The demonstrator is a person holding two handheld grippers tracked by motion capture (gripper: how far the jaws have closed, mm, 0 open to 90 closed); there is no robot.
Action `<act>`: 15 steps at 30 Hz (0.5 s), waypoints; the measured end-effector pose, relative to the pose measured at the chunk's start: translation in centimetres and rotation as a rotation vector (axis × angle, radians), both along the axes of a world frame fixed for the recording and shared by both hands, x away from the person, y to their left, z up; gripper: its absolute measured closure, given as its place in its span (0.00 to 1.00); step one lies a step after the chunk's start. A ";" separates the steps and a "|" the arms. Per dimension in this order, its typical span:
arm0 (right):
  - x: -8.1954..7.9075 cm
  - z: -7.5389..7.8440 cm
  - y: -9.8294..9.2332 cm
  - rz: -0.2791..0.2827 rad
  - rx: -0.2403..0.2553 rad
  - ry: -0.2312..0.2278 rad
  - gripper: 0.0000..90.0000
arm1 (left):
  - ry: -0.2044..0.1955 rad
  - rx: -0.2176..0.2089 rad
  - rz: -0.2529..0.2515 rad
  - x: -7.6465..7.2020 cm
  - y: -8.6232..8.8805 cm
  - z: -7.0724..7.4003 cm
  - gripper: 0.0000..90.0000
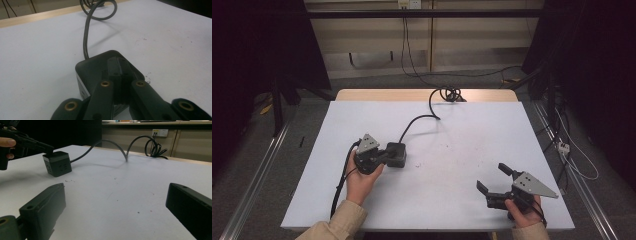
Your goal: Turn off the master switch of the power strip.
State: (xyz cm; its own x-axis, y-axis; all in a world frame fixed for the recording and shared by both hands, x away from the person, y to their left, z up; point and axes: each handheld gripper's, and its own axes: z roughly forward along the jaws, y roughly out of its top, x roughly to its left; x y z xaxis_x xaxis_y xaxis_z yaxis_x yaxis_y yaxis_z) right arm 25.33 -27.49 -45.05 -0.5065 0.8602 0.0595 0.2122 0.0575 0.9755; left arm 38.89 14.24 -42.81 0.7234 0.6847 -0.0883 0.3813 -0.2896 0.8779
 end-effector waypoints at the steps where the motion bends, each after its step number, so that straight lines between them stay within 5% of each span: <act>1: 0.0 0.0 0.0 0.000 0.001 0.000 0.02 | 0.003 -0.006 0.001 0.0 0.0 0.0 1.00; 15: 0.0 0.0 0.1 0.003 0.000 0.003 0.02 | 0.002 -0.002 0.001 0.0 0.0 0.0 1.00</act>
State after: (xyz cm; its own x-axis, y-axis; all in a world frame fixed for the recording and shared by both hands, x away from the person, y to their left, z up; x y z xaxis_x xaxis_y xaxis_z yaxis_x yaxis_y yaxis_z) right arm 25.33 -27.41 -45.05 -0.5088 0.8588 0.0605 0.2146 0.0585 0.9750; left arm 38.88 14.23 -42.81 0.7223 0.6856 -0.0907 0.3832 -0.2876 0.8777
